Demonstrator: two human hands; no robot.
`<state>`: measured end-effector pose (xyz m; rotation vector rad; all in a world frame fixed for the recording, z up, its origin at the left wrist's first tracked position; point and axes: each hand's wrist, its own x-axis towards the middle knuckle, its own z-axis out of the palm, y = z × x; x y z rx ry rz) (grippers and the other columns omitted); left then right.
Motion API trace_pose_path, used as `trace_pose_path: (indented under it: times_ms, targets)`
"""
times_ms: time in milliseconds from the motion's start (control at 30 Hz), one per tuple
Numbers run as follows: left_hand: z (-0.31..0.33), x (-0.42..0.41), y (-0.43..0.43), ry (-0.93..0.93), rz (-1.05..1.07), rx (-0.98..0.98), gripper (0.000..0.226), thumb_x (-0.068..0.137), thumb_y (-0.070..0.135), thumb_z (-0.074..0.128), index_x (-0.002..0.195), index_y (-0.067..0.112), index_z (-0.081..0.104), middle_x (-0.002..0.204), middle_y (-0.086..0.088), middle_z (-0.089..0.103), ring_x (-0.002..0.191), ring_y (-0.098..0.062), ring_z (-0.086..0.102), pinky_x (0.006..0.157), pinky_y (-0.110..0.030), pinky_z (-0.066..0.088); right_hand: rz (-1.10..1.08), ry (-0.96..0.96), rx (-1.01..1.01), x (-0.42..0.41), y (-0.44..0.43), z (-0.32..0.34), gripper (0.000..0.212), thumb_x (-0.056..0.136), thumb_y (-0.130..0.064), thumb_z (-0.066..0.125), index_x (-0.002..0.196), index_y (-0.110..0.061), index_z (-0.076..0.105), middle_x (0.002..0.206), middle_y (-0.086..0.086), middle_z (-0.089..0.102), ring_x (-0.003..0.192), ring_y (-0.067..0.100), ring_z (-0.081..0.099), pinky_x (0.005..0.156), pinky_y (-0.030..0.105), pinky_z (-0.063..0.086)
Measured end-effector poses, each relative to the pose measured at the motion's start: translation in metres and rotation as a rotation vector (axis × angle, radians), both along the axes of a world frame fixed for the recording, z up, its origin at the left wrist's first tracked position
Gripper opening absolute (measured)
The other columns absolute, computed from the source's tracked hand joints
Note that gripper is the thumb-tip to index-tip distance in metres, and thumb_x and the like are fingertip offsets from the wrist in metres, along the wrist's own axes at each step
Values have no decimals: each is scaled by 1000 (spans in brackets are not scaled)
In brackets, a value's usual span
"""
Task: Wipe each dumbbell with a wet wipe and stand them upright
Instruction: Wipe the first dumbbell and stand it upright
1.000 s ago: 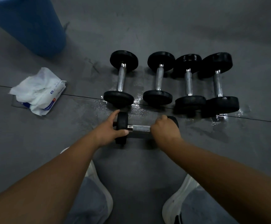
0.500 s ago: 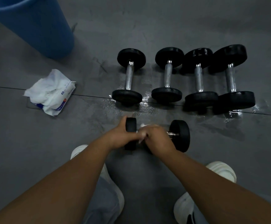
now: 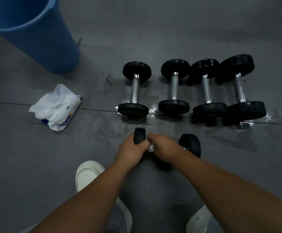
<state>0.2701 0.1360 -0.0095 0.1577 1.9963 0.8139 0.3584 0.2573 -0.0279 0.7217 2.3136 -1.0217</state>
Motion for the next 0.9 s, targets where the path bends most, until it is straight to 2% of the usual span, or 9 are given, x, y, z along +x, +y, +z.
trace_pose_path:
  times_ms: [167, 333, 400, 467, 533, 633, 700, 800, 900]
  targets:
    - [-10, 1, -6, 16, -15, 225, 57, 73, 31, 67, 126, 45, 53, 103, 13, 70, 98, -7, 65, 93, -29, 51, -109, 117, 224, 8, -4, -2, 17, 81, -15, 56, 98, -16, 57, 99, 9, 65, 93, 31, 59, 78, 35, 46]
    - [-7, -12, -9, -180, 16, 186, 50, 80, 36, 71, 123, 52, 51, 113, 13, 68, 108, -10, 64, 103, -40, 48, -103, 237, 351, 14, -45, -10, 38, 86, -18, 43, 120, -15, 58, 123, 6, 61, 116, 27, 55, 101, 38, 37]
    - [-2, -15, -5, -256, 105, 161, 36, 95, 47, 56, 130, 42, 50, 119, 6, 66, 109, -16, 64, 101, -49, 49, -74, 268, 378, 25, -53, -13, 48, 88, -25, 28, 128, -20, 53, 134, 2, 55, 129, 19, 46, 111, 40, 23]
    - [2, -12, -6, -277, 121, 111, 34, 99, 50, 45, 131, 40, 49, 121, 5, 64, 106, -17, 63, 93, -50, 54, -217, 198, 400, 33, -41, -13, 43, 88, -21, 32, 126, -26, 53, 121, 1, 64, 121, 18, 53, 112, 38, 20]
    - [3, -8, -14, -347, 176, 125, 33, 102, 40, 45, 135, 37, 46, 119, 6, 63, 103, -16, 63, 81, -40, 57, -358, 115, 404, 31, -35, -10, 37, 87, -16, 42, 120, -28, 55, 104, 3, 69, 107, 21, 59, 107, 34, 25]
    - [3, -12, -27, -454, 229, 142, 40, 101, 17, 46, 138, 33, 46, 115, 10, 63, 99, -13, 61, 70, -31, 56, -207, 129, 337, 18, -54, -7, 37, 87, -17, 41, 121, -27, 52, 107, 0, 67, 109, 20, 57, 107, 35, 23]
    - [4, -15, -30, -507, 200, 75, 41, 99, 32, 51, 138, 41, 43, 120, 11, 61, 106, -15, 59, 81, -44, 57, -128, 114, 273, 22, -57, -7, 32, 90, -27, 37, 118, -29, 53, 111, -4, 66, 111, 18, 56, 108, 36, 16]
    - [5, -7, -19, -447, 91, -76, 48, 86, 67, 54, 127, 44, 45, 119, 8, 60, 103, -20, 61, 77, -51, 57, -66, 21, 319, 36, -42, -6, 29, 90, -44, 38, 110, -32, 56, 107, -7, 67, 107, 18, 58, 105, 41, 21]
    - [3, 0, -8, -397, 93, -151, 38, 87, 61, 58, 116, 37, 53, 110, 0, 62, 94, -25, 62, 76, -50, 56, 62, -86, 248, 36, -35, -4, 32, 85, -49, 52, 111, -30, 54, 111, -3, 65, 105, 21, 60, 92, 37, 36]
